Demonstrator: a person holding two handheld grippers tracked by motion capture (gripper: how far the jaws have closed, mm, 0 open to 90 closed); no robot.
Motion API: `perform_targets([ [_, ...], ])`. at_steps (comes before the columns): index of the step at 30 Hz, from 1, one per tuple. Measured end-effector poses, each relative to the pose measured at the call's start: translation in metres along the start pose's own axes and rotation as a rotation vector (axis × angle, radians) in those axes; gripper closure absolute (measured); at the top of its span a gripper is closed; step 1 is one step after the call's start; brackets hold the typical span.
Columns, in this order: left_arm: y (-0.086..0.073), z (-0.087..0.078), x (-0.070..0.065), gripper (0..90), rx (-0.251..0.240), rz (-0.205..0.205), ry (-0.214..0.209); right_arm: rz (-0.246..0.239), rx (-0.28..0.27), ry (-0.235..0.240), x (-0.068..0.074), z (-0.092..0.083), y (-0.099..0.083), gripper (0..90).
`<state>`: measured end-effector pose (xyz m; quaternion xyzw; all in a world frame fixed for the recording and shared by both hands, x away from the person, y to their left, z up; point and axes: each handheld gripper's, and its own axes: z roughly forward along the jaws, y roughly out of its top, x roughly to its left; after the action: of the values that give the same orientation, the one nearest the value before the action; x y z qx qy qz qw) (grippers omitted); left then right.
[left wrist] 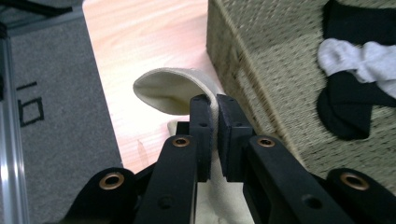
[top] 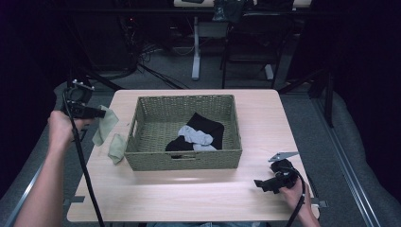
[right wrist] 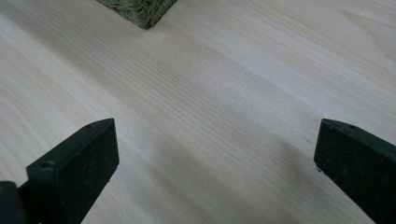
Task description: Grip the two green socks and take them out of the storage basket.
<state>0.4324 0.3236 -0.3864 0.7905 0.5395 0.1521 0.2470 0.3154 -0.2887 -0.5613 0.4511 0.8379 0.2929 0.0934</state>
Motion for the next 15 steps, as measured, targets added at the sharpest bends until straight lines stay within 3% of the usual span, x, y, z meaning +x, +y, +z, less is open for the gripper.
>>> perform_targets([
  [15, -0.043, 0.060, 0.012, 85.5, 0.060, -0.080, -0.045, -0.006, 0.003, 0.000, 0.001, -0.001, 0.000, 0.0],
])
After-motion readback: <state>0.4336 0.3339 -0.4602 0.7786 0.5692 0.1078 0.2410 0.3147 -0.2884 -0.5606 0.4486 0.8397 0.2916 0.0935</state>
